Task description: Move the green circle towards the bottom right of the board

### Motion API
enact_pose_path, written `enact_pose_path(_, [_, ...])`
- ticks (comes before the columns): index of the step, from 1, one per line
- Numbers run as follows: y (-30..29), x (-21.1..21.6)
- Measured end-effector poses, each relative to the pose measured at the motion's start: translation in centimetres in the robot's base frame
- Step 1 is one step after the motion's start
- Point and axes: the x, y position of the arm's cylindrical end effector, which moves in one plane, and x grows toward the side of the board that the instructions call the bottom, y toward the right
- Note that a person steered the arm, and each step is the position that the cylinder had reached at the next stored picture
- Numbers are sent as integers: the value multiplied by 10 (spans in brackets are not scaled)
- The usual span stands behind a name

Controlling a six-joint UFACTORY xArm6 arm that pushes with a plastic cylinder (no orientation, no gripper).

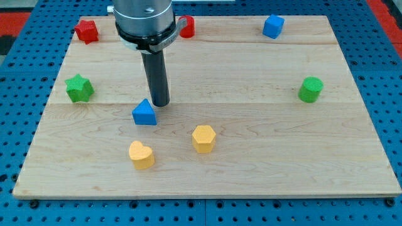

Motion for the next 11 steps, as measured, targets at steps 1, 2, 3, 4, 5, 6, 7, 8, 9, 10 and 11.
enact_pose_path(1, [0, 0])
enact_pose_path(2, [41, 0])
enact_pose_path(3, [67, 0])
enact_pose_path(4, [67, 0])
enact_pose_path(5, [59, -2])
enact_pose_path(6, [51, -6])
enact_pose_path(7, [69, -7])
enact_pose_path(8, [129, -4])
enact_pose_path(9, [138, 4])
enact_pose_path(10, [151, 11])
enact_pose_path(11, [155, 11])
